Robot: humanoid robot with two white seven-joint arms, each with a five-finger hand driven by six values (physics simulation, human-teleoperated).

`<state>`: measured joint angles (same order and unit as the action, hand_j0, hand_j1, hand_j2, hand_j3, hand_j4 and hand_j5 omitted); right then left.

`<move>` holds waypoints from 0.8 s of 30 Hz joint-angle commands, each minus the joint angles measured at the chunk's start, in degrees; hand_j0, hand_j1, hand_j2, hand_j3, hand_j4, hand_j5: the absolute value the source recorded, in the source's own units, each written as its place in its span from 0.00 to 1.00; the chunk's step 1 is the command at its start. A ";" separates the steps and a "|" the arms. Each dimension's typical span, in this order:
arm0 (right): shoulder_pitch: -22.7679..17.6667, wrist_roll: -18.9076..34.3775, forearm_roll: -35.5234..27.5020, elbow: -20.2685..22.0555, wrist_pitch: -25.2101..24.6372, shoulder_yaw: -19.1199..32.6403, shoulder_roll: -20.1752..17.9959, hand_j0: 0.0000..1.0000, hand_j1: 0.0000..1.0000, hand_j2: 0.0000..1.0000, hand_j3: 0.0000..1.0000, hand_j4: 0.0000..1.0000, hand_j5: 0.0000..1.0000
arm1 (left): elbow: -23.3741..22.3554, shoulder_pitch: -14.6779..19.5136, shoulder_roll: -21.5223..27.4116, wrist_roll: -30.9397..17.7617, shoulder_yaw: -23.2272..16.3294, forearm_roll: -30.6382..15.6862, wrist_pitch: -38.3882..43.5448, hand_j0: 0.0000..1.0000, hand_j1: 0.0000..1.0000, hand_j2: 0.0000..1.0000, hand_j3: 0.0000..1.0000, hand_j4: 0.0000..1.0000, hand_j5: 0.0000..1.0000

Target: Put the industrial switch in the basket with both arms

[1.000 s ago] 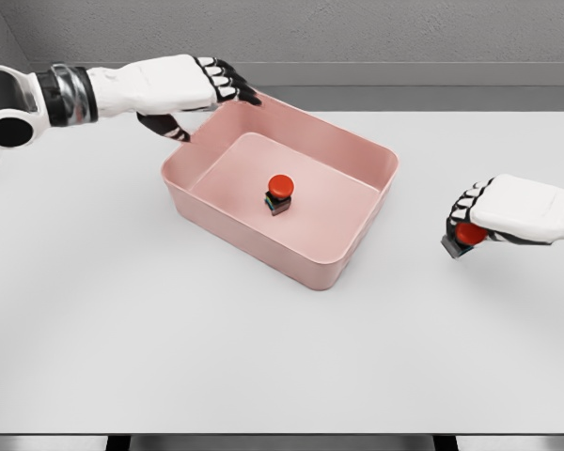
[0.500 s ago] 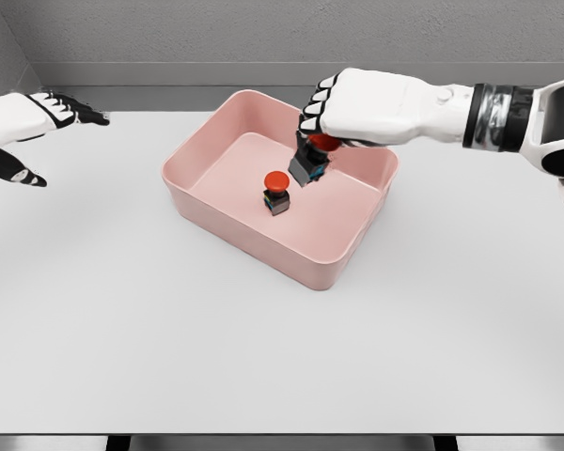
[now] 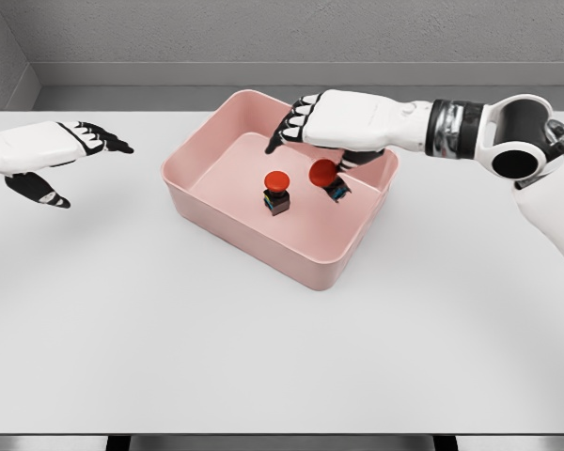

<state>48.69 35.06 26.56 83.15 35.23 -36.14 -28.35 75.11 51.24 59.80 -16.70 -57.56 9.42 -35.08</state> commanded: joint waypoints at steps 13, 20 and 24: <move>4.04 -0.06 2.61 -1.68 -0.23 -0.95 4.97 1.00 1.00 1.00 1.00 1.00 1.00 | -0.14 -0.70 -0.38 -0.09 0.08 -0.19 0.08 1.00 1.00 1.00 1.00 1.00 1.00; -0.26 -0.06 2.53 -4.14 -0.23 6.77 -0.56 1.00 1.00 1.00 1.00 1.00 1.00 | -0.05 -0.79 -0.38 -0.09 0.08 -0.19 0.08 1.00 1.00 1.00 1.00 1.00 1.00; -4.57 -0.06 2.26 -3.87 -0.23 12.23 -4.43 1.00 1.00 1.00 1.00 1.00 1.00 | 0.21 -1.58 -0.47 -0.09 0.08 -0.28 0.08 1.00 1.00 1.00 1.00 1.00 1.00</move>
<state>44.03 35.04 29.32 79.25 35.21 -27.20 -30.78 75.18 49.66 59.31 -16.81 -57.55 9.54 -35.08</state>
